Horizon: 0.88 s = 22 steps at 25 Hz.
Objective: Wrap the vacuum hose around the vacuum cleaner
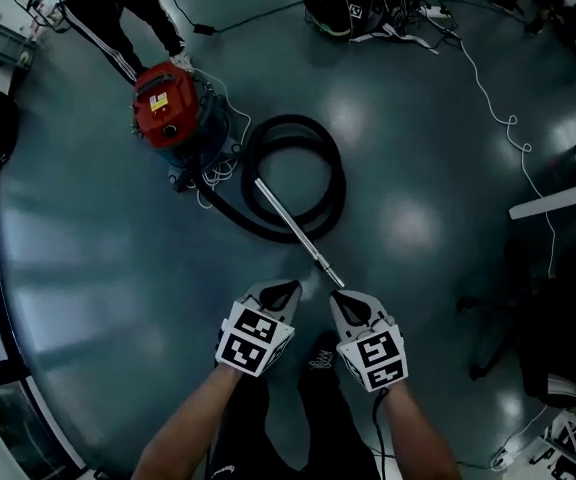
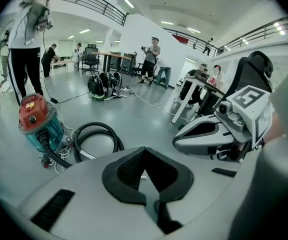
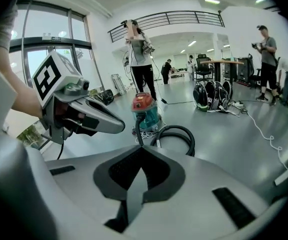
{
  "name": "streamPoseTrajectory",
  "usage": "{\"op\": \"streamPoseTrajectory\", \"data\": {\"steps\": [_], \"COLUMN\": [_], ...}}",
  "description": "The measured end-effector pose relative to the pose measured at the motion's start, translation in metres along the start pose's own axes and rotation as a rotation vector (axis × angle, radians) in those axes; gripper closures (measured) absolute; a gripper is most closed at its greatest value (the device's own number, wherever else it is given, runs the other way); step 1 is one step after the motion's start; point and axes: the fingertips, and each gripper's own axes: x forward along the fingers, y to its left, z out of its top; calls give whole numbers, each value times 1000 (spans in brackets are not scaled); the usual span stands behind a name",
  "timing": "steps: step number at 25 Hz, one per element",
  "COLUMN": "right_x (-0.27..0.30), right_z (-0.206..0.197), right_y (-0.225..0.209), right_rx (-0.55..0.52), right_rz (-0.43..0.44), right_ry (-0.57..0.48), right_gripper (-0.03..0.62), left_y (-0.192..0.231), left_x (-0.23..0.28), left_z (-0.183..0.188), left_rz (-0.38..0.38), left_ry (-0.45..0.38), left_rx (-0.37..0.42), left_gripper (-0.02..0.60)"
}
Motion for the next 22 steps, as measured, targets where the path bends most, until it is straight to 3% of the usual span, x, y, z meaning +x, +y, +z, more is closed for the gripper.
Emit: {"op": "streamPoseTrajectory", "data": {"steps": [9, 16, 22], "right_x": [-93, -163, -235], "right_z": [102, 147, 184], "right_y": [79, 135, 187], "right_rx": [-5, 7, -9], "right_rz": [-1, -53, -81], "right_ry": [-124, -223, -329], "right_gripper": [591, 591, 591], "left_y": [-60, -111, -147], "left_x": [-132, -225, -305], "left_z": [62, 76, 85], "left_rz": [-32, -103, -107], "left_ry": [-101, -154, -241], "left_rx": [67, 158, 190], "left_gripper": [575, 575, 575]}}
